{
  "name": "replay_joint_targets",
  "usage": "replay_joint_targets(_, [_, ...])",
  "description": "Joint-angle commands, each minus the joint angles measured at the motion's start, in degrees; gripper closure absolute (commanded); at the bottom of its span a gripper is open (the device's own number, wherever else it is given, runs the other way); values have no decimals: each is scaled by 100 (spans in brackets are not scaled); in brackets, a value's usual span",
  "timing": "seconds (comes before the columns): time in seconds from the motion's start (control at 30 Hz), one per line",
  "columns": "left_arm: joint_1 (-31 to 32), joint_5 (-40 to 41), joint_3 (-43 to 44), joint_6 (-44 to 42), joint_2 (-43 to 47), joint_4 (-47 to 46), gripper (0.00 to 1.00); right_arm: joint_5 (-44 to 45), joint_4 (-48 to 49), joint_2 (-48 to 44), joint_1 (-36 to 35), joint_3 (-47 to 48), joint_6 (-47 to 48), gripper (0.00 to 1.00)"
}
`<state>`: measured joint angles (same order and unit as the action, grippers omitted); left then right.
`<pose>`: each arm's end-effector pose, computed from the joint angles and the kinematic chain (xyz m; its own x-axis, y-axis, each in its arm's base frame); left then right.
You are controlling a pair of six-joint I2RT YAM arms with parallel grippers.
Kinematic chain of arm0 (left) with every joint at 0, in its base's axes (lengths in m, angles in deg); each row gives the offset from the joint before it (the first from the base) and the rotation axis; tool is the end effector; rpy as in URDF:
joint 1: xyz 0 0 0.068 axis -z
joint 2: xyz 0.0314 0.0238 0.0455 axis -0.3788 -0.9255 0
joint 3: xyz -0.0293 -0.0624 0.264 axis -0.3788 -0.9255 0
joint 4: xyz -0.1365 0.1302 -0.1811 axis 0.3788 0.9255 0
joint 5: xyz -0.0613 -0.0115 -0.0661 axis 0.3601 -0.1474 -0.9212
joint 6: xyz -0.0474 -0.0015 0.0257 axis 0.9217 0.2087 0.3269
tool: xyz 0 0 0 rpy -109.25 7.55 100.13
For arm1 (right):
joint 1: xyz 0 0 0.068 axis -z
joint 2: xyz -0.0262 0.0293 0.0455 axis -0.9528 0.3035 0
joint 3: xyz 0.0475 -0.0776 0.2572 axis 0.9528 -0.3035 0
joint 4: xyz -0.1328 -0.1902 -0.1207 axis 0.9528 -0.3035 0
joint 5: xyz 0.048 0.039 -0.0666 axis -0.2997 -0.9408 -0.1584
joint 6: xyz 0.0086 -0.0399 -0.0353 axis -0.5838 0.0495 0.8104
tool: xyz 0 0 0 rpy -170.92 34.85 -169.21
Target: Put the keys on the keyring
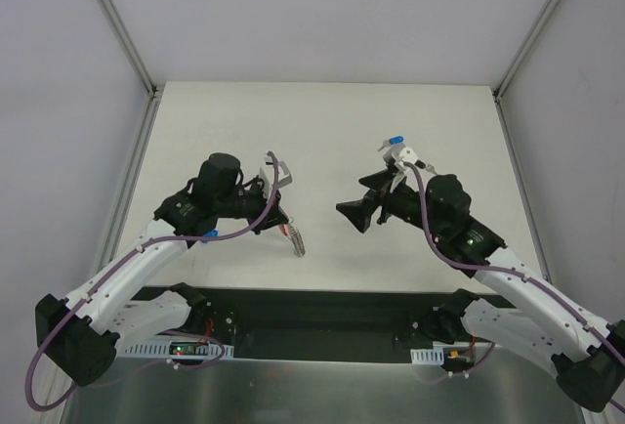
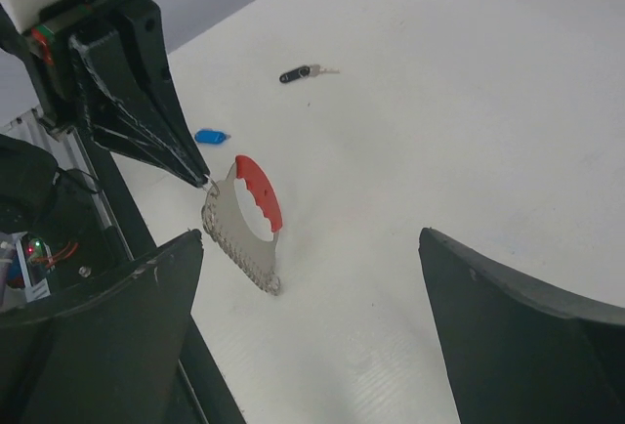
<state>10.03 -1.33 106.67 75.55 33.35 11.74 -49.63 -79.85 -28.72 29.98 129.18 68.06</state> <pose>0.1698 -0.1310 0.3082 -0.2597 0.3263 -0.9089 0.9137 0.3878 -0.1218 0.1440 0.1435 0.3336 0.0592 -0.0947 -0.9937 -0.8386 0.5354 -0.1010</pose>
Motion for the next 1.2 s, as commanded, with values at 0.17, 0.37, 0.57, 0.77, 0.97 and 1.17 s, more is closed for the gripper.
replay_joint_targets(0.17, [75, -327, 31, -531, 404, -38, 100, -350, -876, 809, 42, 1256, 271, 4])
replay_joint_targets(0.37, [75, -143, -127, -733, 764, -30, 100, 704, -297, 379, 192, 694, -133, 4])
replay_joint_targets(0.57, [75, 86, -154, -777, 993, 40, 100, 1441, -1313, 684, 525, 1017, -326, 4])
replay_joint_targets(0.77, [75, 183, -198, -821, 1116, 58, 100, 2226, -2079, 1168, 1454, 1080, -916, 4])
replay_joint_targets(0.97, [67, 280, -154, -760, 1029, 67, 100, 883, -2053, 2161, 2870, 1272, -1215, 3])
replay_joint_targets(1.17, [75, 288, -154, -786, 1037, 85, 100, 389, -2053, 3444, 3110, 1817, -1145, 3])
